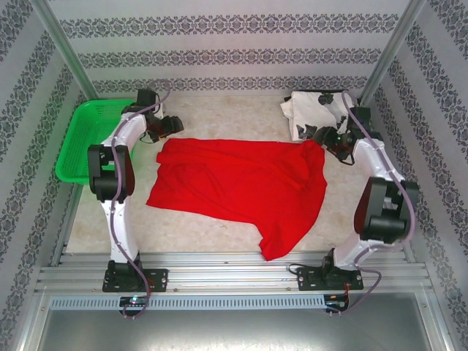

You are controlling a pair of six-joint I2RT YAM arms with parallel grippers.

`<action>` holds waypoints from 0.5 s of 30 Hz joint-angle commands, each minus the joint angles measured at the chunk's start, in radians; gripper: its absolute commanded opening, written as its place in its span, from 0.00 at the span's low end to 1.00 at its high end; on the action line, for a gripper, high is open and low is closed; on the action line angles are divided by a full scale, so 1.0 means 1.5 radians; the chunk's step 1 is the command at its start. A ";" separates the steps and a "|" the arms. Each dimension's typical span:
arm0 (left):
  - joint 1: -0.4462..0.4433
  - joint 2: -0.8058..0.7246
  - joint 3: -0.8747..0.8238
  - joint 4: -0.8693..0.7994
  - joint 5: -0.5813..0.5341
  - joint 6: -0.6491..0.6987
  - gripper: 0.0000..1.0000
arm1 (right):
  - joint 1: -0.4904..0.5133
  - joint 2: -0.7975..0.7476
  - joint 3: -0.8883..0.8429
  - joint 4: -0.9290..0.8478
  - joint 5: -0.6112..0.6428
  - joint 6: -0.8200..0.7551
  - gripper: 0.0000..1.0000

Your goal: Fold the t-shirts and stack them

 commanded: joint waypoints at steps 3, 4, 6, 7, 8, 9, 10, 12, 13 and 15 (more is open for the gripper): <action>-0.065 -0.066 -0.093 0.060 0.043 0.054 0.73 | 0.112 -0.046 -0.061 0.015 -0.100 0.000 0.75; -0.071 -0.070 -0.105 0.060 0.037 0.058 0.73 | 0.132 -0.044 -0.064 0.011 -0.092 0.000 0.76; -0.077 -0.083 -0.140 0.065 0.031 0.050 0.72 | 0.176 -0.033 -0.062 -0.022 -0.066 -0.006 0.76; -0.077 -0.093 -0.159 0.073 0.033 0.044 0.72 | 0.192 -0.029 -0.062 -0.035 -0.061 -0.009 0.76; -0.077 -0.107 -0.180 0.082 0.036 0.041 0.72 | 0.211 -0.027 -0.062 -0.058 -0.044 -0.016 0.80; -0.077 -0.122 -0.197 0.090 0.039 0.040 0.72 | 0.228 -0.025 -0.056 -0.095 -0.009 -0.025 0.80; -0.079 -0.135 -0.211 0.092 0.038 0.042 0.72 | 0.239 -0.024 -0.049 -0.131 0.023 -0.033 0.80; -0.079 -0.156 -0.232 0.094 0.032 0.043 0.72 | 0.254 -0.033 -0.049 -0.175 0.078 -0.037 0.79; -0.080 -0.163 -0.241 0.094 0.032 0.044 0.72 | 0.259 -0.041 -0.050 -0.191 0.104 -0.040 0.79; -0.081 -0.173 -0.256 0.099 0.034 0.043 0.72 | 0.261 -0.047 -0.056 -0.218 0.140 -0.046 0.79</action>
